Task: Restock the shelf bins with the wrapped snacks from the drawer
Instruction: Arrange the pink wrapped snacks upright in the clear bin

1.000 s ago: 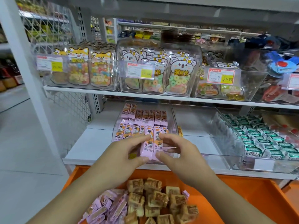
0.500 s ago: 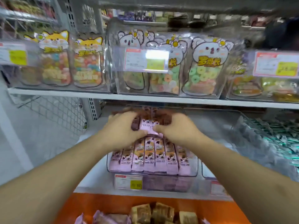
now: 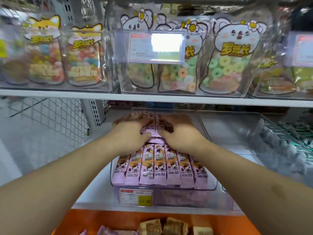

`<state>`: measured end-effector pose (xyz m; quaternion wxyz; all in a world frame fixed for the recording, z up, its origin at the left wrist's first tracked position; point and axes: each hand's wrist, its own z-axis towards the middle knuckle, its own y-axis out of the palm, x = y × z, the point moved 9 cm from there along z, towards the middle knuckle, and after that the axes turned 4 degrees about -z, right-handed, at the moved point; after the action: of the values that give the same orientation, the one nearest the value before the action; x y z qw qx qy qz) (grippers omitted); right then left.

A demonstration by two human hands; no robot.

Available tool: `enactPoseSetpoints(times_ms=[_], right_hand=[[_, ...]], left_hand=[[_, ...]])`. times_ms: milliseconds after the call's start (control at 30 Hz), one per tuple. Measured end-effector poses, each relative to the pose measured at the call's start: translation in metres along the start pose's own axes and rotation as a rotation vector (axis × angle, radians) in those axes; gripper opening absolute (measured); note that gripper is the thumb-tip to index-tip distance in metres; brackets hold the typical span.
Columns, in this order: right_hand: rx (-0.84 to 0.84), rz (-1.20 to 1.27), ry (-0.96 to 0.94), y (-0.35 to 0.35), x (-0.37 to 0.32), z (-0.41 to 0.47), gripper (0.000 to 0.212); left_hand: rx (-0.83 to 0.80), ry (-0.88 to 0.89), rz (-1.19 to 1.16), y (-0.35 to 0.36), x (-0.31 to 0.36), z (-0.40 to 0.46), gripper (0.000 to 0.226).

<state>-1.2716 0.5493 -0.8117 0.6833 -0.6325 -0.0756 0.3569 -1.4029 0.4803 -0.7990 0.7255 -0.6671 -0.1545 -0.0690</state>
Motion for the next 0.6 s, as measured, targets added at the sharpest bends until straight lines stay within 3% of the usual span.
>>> enactPoseSetpoints(times_ms=[167, 433, 600], right_hand=[[-0.032, -0.004, -0.007, -0.008, 0.002, -0.020, 0.059], [0.095, 0.096, -0.067, -0.055, -0.011, -0.142, 0.043], [0.056, 0.452, 0.157, -0.053, 0.031, -0.248, 0.022]], left_hand=[[0.074, -0.006, 0.044, -0.006, 0.004, -0.027, 0.054], [0.180, 0.120, -0.177, -0.006, 0.046, -0.130, 0.068], [0.164, 0.221, -0.389, 0.039, 0.091, -0.204, 0.045]])
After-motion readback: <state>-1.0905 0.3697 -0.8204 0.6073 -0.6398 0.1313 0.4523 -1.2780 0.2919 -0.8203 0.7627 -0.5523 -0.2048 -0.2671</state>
